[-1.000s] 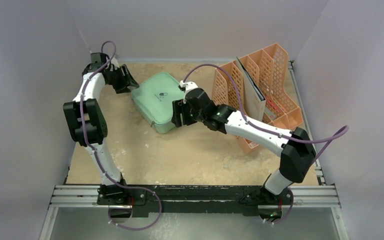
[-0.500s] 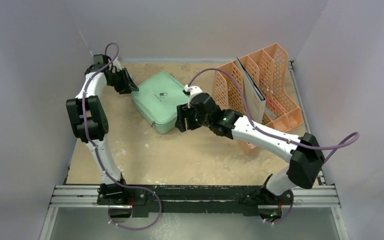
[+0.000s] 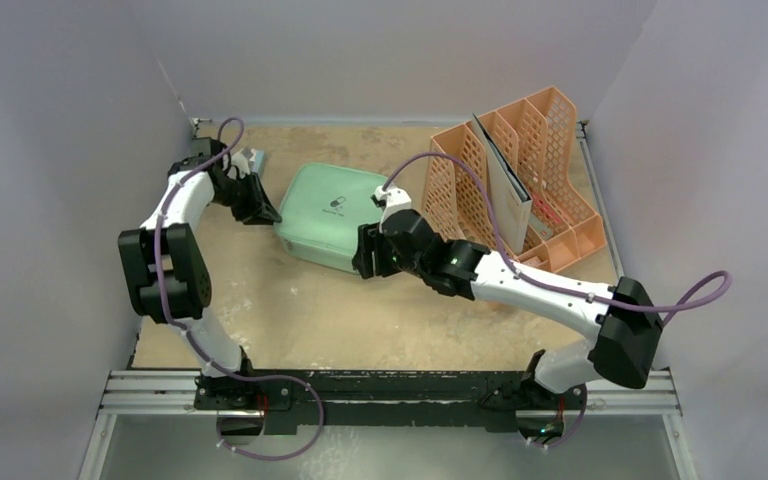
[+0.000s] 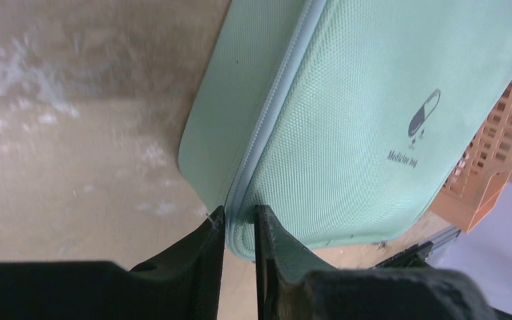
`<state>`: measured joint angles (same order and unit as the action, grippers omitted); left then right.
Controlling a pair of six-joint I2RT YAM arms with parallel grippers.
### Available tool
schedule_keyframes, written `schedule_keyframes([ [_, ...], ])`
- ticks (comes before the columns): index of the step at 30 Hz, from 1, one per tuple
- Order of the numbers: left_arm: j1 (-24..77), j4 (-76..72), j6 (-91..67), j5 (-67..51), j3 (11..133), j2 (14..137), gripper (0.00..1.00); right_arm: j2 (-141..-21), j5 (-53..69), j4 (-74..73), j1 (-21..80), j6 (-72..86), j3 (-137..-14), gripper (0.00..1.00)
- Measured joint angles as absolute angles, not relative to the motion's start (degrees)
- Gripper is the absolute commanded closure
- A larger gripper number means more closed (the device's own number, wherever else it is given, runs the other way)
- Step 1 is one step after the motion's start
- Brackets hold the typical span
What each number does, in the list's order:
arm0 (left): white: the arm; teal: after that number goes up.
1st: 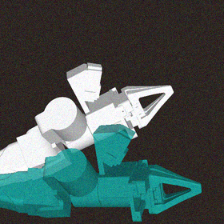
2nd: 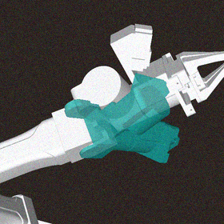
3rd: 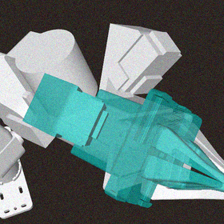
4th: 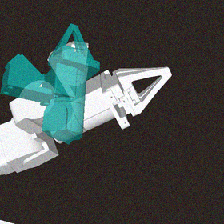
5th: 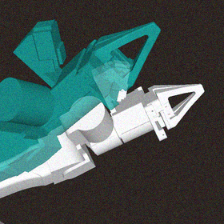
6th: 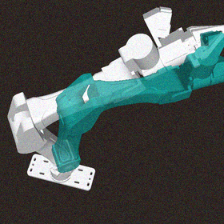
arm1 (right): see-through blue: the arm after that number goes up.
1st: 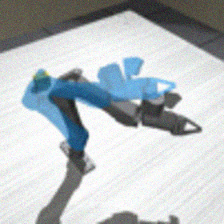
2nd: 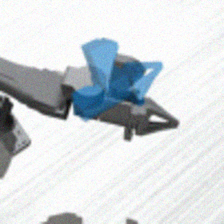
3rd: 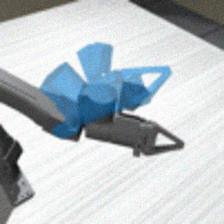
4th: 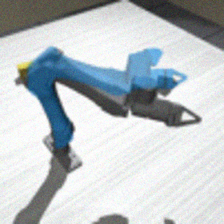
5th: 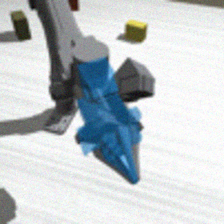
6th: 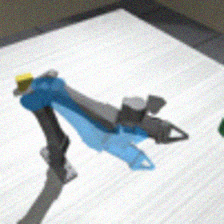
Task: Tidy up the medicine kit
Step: Zip the medicine box at the center of the board.
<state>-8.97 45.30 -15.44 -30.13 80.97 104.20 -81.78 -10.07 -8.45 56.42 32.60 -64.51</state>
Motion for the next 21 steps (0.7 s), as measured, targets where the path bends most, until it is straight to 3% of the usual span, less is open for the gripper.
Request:
schedule_keyframes([
  [7,-8.97,44.10,-16.58,-30.44,71.75,96.77,0.80,-84.49,-19.09,-4.01,61.06,35.55,-60.05,0.41],
  [21,-8.97,40.86,-16.93,-31.40,68.49,94.48,0.79,-98.41,-32.75,3.44,64.86,40.10,-59.83,0.47],
])
